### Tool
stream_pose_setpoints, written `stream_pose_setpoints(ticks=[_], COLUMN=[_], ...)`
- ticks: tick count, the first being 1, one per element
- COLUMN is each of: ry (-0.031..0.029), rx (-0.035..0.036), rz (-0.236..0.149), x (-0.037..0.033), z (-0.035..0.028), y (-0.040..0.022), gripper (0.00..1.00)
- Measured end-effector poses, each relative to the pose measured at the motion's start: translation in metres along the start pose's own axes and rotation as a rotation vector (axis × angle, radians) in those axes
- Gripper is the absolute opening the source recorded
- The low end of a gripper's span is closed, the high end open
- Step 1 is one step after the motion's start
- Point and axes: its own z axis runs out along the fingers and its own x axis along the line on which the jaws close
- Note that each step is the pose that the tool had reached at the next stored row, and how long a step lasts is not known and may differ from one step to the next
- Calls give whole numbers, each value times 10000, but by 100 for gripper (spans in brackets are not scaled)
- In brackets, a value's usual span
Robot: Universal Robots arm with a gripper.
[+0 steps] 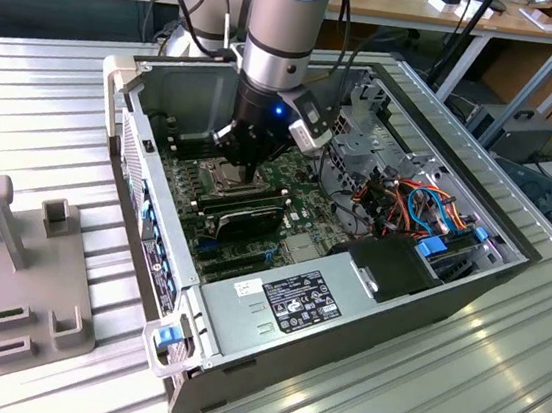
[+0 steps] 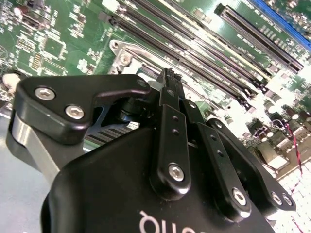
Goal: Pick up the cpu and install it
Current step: 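Install the second cpu locking lever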
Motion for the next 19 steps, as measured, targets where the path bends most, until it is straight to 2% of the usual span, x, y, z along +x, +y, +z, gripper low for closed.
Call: stream_pose_setpoints(ticks=[2, 4, 6, 13, 19], ry=[-1, 0, -23, -24, -25], rx=[-2, -1, 0, -1, 0], rz=[2, 0, 3, 2, 2], x=[48, 105, 240, 250, 285], z=[3, 5, 2, 1, 10], y=[1, -70, -78, -77, -76], gripper=[11, 11, 11, 11, 11])
